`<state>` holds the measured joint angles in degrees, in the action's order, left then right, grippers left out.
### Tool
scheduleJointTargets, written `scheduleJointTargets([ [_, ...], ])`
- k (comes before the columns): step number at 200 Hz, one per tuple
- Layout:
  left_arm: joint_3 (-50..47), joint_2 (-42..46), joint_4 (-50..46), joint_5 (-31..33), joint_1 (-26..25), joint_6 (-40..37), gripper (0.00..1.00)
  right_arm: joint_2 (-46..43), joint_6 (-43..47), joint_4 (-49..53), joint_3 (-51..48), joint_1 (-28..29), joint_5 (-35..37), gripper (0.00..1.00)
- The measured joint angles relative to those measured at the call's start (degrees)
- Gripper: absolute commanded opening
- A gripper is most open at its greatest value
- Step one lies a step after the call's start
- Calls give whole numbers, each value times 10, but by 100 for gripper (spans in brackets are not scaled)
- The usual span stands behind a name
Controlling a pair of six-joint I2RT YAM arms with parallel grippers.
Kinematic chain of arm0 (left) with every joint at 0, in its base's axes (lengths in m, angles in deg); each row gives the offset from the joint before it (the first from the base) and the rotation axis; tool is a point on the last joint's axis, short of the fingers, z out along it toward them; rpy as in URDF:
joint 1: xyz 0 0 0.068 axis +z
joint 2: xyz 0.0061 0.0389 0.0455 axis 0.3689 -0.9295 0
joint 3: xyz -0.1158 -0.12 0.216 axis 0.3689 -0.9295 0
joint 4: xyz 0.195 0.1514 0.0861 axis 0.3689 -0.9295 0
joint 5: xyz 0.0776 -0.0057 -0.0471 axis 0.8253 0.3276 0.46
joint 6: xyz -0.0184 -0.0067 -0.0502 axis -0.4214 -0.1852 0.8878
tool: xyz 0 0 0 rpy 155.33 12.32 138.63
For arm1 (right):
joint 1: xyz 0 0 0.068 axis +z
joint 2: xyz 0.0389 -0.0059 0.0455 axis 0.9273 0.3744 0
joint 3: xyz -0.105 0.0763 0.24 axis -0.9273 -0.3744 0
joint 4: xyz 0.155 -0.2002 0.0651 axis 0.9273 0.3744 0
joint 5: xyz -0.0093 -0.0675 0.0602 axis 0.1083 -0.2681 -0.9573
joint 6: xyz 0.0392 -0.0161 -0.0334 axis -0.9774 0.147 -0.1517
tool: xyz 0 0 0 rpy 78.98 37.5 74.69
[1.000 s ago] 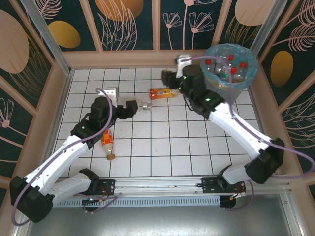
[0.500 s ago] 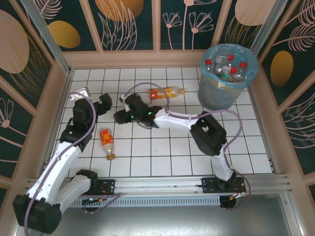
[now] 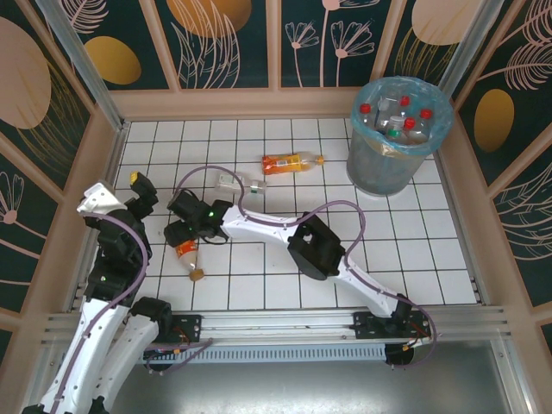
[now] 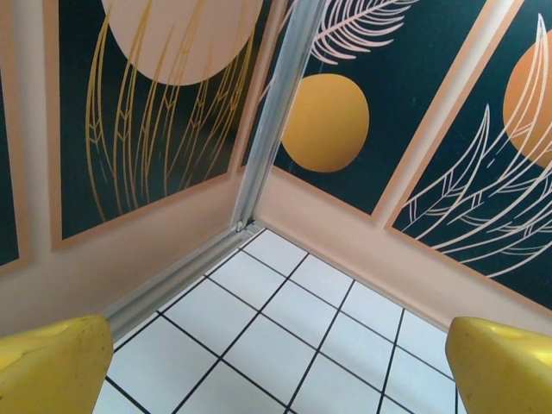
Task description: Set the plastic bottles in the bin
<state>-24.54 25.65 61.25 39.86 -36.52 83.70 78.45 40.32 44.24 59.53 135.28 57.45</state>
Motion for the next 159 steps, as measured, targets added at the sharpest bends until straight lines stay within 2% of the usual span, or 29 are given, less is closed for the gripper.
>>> scheduleJointTargets([
  [46, -27, 9, 0, -15, 0, 4, 98, 16, -2, 38, 10, 3, 4, 71],
  [77, -40, 10, -3, -34, 0, 14, 99, 15, 2, 39, 10, 3, -5, 58],
  [94, -40, 9, -3, -49, 0, 20, 98, 9, 3, 35, -1, 2, -9, 55],
  [128, -38, -18, -4, -100, 0, 24, 97, -36, 5, 30, -67, -2, -7, 53],
  [159, -15, -78, -7, -176, 0, 19, 94, -148, 8, -1, -188, -28, 2, 50],
])
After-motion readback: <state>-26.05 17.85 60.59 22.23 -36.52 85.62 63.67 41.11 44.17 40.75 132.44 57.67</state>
